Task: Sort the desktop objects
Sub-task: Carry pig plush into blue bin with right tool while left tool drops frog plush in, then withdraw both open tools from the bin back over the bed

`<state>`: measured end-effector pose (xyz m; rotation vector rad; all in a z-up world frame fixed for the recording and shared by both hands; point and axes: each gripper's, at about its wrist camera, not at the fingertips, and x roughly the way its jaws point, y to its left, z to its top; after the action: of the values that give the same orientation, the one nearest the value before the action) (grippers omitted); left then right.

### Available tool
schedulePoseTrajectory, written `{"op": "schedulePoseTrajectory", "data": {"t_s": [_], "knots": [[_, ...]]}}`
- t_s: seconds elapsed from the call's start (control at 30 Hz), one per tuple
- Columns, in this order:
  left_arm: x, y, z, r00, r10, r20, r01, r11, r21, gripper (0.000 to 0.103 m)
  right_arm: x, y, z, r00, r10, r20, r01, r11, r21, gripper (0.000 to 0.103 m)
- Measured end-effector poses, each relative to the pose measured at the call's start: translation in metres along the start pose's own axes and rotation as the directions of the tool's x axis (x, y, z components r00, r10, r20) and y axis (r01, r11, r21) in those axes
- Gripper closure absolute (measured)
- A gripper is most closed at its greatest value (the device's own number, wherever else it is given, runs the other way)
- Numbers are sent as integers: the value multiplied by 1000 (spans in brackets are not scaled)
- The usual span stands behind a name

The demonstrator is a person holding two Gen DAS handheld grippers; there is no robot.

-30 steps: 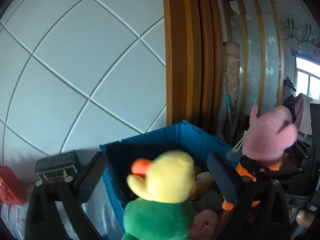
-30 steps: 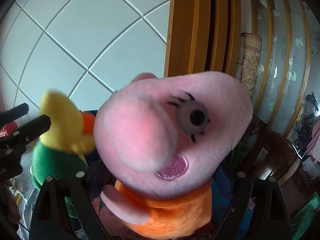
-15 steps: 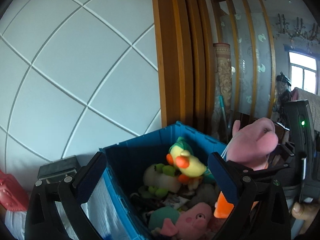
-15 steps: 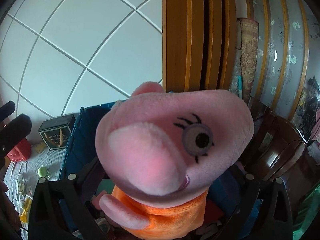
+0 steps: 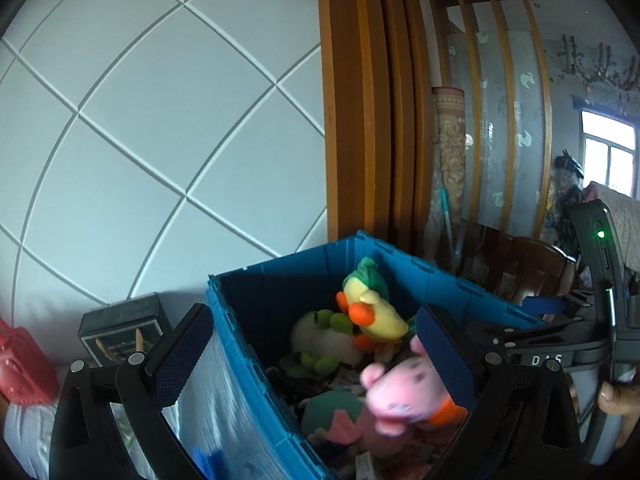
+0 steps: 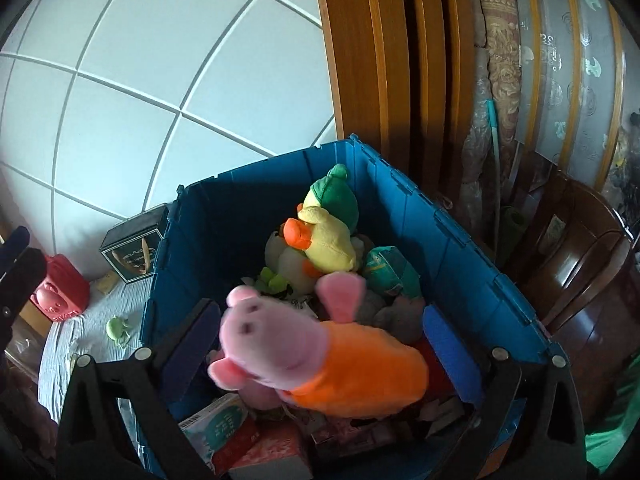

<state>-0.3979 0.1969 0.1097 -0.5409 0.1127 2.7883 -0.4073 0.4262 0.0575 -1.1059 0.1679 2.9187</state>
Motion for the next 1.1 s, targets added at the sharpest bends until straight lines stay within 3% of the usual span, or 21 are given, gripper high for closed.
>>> {"op": "schedulePoseTrajectory", "data": {"t_s": [0.23,0.57,0.77,1.1], "knots": [[-30,17,-23,999,43,28,-42,998,-46,1,-35,35,-13,991,53,123,-46,997,-57,0],[-89,69,-88,987,151,57,-141,977,-157,1,-63,120,-61,943,166,287,-102,969,-225,0],[-120,116,-120,971,234,59,-220,959,-181,1,-70,170,-76,916,263,304,-170,938,-301,0],[-161,242,-187,945,327,-28,-325,921,-215,1,-48,293,-105,907,369,203,-276,884,-376,0]]}}
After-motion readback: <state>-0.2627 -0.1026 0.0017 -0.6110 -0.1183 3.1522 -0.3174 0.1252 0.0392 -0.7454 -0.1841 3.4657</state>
